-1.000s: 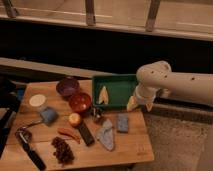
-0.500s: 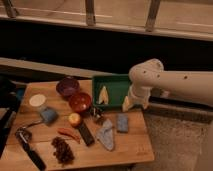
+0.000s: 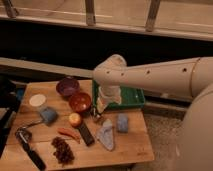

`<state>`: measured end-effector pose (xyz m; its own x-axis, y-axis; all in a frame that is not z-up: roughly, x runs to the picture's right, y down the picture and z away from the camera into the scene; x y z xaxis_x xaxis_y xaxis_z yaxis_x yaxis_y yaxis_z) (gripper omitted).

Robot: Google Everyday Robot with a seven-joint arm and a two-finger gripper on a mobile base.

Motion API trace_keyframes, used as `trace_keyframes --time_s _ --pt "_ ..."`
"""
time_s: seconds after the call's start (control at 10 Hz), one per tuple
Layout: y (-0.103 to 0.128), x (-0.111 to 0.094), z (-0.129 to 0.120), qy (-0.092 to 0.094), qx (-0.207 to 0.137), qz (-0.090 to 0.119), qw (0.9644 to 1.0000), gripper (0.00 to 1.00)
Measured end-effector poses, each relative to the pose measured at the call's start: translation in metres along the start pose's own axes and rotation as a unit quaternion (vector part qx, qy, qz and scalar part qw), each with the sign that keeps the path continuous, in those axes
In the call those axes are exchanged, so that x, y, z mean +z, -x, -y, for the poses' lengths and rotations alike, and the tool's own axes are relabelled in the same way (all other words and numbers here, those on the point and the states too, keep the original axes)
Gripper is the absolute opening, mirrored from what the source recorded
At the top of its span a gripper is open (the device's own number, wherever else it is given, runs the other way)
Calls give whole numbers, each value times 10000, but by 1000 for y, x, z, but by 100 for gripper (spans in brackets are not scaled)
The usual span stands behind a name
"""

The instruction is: Wipe table surface with brush

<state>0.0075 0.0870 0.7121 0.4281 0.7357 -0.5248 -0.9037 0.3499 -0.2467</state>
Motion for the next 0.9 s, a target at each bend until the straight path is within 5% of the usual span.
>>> trace_keyframes --time_s 0.2,0.4,0.6,0.9 --pt "10 -6 -70 140 -614 18 9980 68" --pt "7 -16 -123 593 -1186 85 9911 68" --pt "5 -21 -144 796 -1435 144 9863 68" --pt "7 -17 -141 908 -1365 166 9863 68"
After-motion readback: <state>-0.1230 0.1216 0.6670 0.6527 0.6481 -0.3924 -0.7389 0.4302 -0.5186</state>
